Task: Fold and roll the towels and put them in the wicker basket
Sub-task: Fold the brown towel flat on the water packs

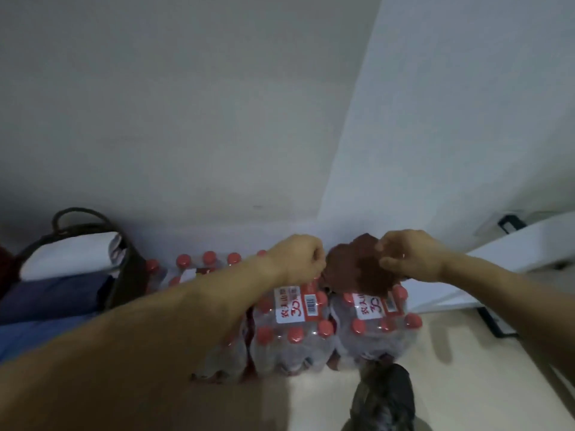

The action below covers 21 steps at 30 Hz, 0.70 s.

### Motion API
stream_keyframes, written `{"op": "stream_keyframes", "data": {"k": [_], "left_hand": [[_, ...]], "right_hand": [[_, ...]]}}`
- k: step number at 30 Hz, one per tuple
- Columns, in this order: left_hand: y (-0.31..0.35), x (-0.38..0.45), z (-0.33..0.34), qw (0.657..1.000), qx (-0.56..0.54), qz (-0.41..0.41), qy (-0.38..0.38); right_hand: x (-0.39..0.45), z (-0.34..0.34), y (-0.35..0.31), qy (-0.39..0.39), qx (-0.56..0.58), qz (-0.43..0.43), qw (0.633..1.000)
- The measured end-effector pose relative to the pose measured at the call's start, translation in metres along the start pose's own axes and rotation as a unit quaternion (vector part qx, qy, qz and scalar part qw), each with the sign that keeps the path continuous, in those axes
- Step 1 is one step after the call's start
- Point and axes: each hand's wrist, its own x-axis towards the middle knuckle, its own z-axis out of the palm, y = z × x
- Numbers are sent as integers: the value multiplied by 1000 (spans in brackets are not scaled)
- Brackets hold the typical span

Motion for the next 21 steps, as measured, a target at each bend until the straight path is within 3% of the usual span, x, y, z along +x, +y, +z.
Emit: {"op": "stream_keyframes", "data": {"k": [3,7,10,12,14,17,21], "left_hand": [[27,39,70,1000,-2,-3,11],[34,76,131,999,-4,-38,-2],[30,88,155,998,9,-46,37],[26,94,158,997,-2,-43,70],[25,96,155,995,-35,-52,79],[28,94,140,989,-103,-60,87],[36,77,104,969,-221,-69,89]], "right_hand": [[-2,22,56,24,56,59,996],[8,58,95,72,140,55,986],[18,78,98,32,232,38,972],[23,94,95,7,185,56,981],[25,104,93,35,105,74,991],[26,100,85,62,108,38,991],[23,81,59,40,111,-6,993]]}}
